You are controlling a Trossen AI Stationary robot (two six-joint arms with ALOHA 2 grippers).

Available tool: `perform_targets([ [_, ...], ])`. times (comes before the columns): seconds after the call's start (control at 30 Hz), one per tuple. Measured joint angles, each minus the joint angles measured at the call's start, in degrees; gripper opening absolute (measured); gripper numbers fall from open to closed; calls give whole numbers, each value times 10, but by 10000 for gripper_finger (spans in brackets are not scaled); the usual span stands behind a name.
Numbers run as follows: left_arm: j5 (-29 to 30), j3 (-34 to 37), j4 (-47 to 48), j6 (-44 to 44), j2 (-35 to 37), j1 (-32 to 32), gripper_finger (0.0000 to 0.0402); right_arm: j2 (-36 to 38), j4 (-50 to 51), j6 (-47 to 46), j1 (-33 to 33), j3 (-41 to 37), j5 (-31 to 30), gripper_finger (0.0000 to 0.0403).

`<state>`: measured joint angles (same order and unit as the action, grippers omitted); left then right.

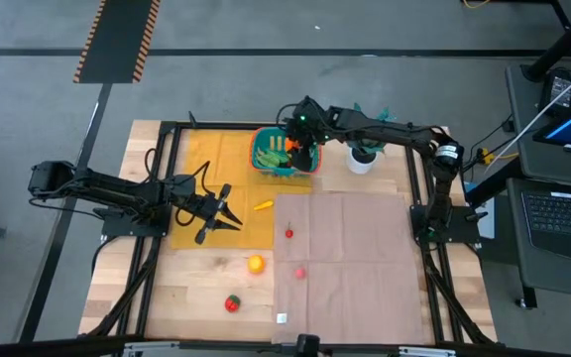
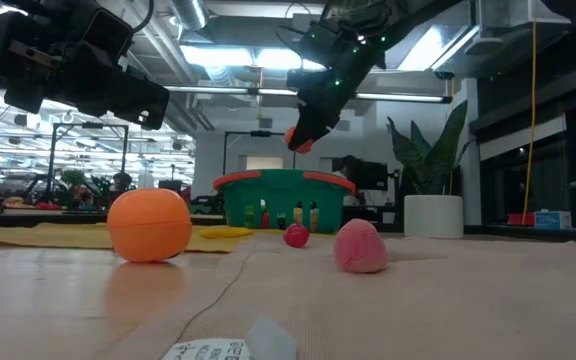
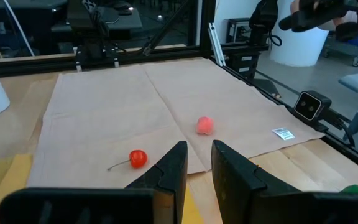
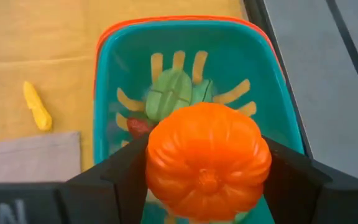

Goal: Pick and placing Produce into tupperware
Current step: Put the orange pumpkin into the blue basket

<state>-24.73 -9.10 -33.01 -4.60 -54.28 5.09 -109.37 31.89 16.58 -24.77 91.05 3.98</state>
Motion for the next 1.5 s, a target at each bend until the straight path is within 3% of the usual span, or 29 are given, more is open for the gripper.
perform_targets([
  [0.73, 0, 0, 4, -5, 0, 0, 66, -85, -85, 4, -14, 0, 34, 249],
  [1.23, 0, 0, 6, -6, 0, 0, 66, -102, -82, 4, -14, 0, 34, 249],
  [1.37, 0, 0, 8, -6, 0, 0, 66, -102, -82, -2, -14, 0, 27, 279],
  [1.5, 0, 0, 10, -9, 0, 0, 66, -102, -85, -21, -12, 0, -24, 321],
])
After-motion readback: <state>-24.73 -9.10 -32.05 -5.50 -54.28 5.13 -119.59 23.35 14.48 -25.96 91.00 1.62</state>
